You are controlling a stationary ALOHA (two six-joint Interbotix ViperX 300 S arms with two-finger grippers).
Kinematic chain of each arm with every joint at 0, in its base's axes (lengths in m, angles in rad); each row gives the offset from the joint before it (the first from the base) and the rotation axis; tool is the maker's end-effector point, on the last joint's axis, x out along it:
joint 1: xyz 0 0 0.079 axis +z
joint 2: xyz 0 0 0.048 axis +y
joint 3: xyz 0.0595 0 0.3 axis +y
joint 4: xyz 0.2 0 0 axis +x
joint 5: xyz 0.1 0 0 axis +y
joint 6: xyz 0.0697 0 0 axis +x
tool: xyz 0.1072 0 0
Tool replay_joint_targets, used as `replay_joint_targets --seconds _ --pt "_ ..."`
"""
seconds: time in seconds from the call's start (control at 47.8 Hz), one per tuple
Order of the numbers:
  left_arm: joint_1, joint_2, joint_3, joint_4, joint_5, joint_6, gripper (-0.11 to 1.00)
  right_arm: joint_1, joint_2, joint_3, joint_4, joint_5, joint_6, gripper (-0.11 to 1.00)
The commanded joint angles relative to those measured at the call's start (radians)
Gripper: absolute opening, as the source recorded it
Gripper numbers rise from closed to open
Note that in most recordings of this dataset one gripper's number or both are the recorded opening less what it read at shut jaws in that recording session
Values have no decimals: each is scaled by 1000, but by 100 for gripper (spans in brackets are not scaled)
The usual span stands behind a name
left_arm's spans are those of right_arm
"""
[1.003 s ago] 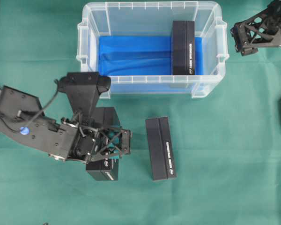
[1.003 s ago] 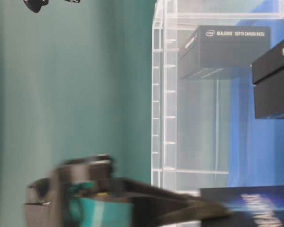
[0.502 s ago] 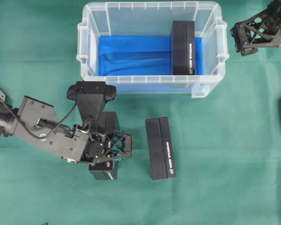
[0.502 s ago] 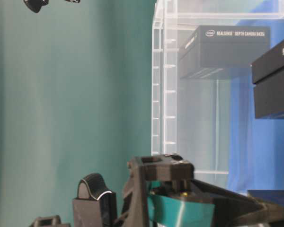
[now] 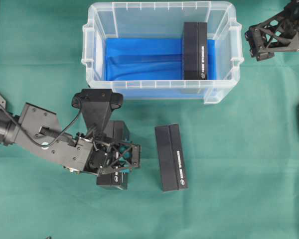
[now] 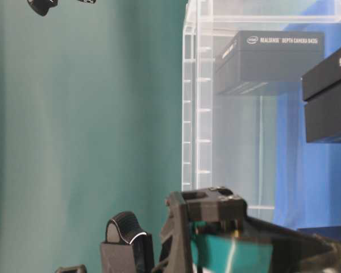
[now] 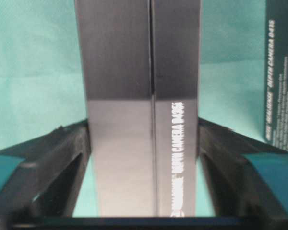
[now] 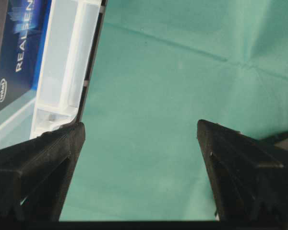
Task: Take out the box from the case.
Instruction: 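Carry the boxes over the bin front wall and lower onto table, then open the left gripper and release the boxes on the table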
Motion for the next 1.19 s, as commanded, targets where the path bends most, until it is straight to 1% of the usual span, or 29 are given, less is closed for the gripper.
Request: replay_joint_targets --seconds 0.0,0.063,0.105,0.439,0.585,0.732,0.982,1.066,1.171 --pt "-5 -43 -14 -14 -2 2 86 6 -12 -9 -3 2 0 92" --pt "-5 -46 -15 -14 -2 3 96 8 -12 -9 -3 2 0 92" --pt "-3 -46 -15 -14 -2 2 99 8 -12 -9 -3 0 0 92" --pt "-5 -55 -23 -15 2 3 99 9 -12 -9 -3 0 -2 92" --pt "-3 -78 -46 -15 18 3 99 9 -14 -9 -3 2 -2 92" --pt "-3 -110 -110 -15 97 5 99 9 -12 -9 -3 0 0 92" --pt "-2 -186 -259 -15 313 8 99 9 -12 -9 -3 0 0 92" --pt "-2 -206 -310 -14 362 9 99 9 -12 -9 -3 0 0 92" --pt "-3 -212 -344 -14 393 11 99 9 -12 -9 -3 0 0 92"
